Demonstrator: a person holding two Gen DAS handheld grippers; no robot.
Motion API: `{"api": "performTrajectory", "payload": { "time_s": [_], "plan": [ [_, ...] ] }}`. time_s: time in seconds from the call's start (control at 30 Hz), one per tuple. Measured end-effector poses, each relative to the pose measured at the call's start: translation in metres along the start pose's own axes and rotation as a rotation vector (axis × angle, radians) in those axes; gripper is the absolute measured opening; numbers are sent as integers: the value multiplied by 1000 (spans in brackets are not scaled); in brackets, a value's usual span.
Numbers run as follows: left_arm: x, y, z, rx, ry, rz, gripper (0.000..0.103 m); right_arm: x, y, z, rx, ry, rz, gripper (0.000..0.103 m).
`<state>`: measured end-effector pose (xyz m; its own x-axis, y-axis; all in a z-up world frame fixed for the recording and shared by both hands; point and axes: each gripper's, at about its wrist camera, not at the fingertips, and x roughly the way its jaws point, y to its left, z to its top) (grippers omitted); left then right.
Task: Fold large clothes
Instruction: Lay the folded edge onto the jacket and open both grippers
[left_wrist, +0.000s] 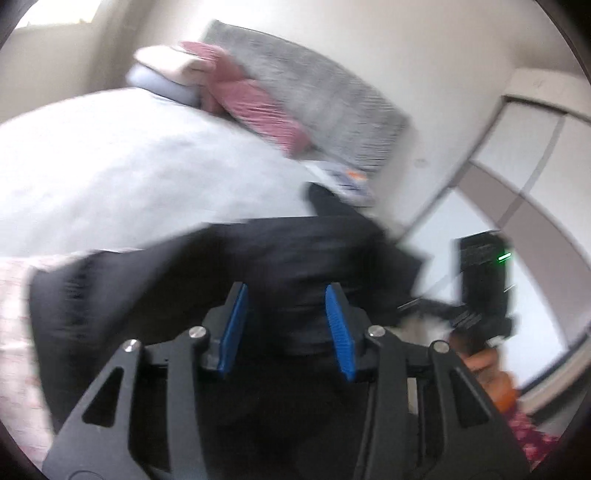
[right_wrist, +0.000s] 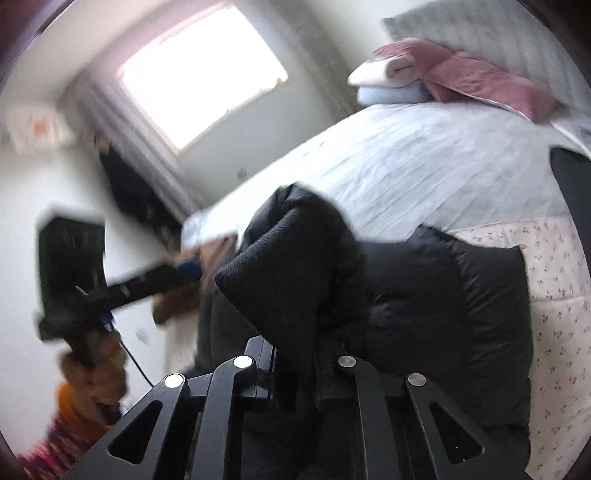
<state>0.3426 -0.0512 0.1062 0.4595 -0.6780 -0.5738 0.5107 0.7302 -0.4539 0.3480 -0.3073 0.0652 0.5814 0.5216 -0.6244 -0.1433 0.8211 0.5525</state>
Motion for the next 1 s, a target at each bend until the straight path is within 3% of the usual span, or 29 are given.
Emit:
{"api": "performTrajectory", "payload": {
  "time_s": [0.1,0.23,0.37,0.47,0.6,0.7,0.77,0.87,1.0],
  "plan": [
    [8,20,-4,22,15,161,45,-9,-53,8,134,-29,-41,13],
    [30,45,-17,41,73,334,45,-4,-119,-5,290,8,-177,18],
    [29,53,-24,14,54,362,45,-18,-151,-20,407,-26,-239,34],
    [22,42,-19,36,-3,362,49,-32,-150,-7,375,-90,-305,46],
    [31,14,-6,118,-66,364,60,-30,-89,16,188,-188,-341,60],
    [55,1,-5,142,-60,359,61,4,-26,21,0,-173,-338,63],
    [75,2,-10,165,-27,399,61,39,-1,16,-107,-129,-358,64],
    [99,20,-24,150,25,452,65,94,-2,4,-171,-48,-475,64],
    [102,54,-36,45,12,393,66,117,-38,-9,-96,-47,-464,64]
  ]
}}
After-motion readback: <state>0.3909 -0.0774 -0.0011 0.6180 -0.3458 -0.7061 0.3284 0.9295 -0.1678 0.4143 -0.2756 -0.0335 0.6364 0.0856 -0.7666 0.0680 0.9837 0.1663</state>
